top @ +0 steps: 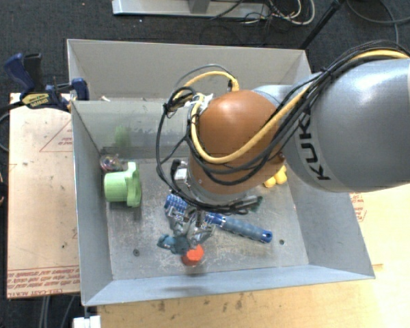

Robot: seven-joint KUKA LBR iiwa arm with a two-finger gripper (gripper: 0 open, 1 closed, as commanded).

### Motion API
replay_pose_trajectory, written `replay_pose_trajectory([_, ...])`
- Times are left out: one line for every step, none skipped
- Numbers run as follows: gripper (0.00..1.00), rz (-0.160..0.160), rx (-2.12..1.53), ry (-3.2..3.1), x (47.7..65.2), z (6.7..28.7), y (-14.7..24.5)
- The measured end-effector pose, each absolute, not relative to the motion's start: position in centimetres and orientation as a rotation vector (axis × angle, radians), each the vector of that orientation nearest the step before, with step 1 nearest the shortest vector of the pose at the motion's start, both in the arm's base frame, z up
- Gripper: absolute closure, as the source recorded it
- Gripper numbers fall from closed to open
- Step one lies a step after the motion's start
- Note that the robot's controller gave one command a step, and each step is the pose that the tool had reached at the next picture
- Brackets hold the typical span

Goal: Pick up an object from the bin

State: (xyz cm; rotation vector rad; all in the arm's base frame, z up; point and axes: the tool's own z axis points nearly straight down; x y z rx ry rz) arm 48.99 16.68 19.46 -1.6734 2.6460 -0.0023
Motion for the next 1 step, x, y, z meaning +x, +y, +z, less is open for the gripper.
replay_pose_trajectory([1.0, 0.001, -2.291, 2.142, 48.64, 24.09, 19.4])
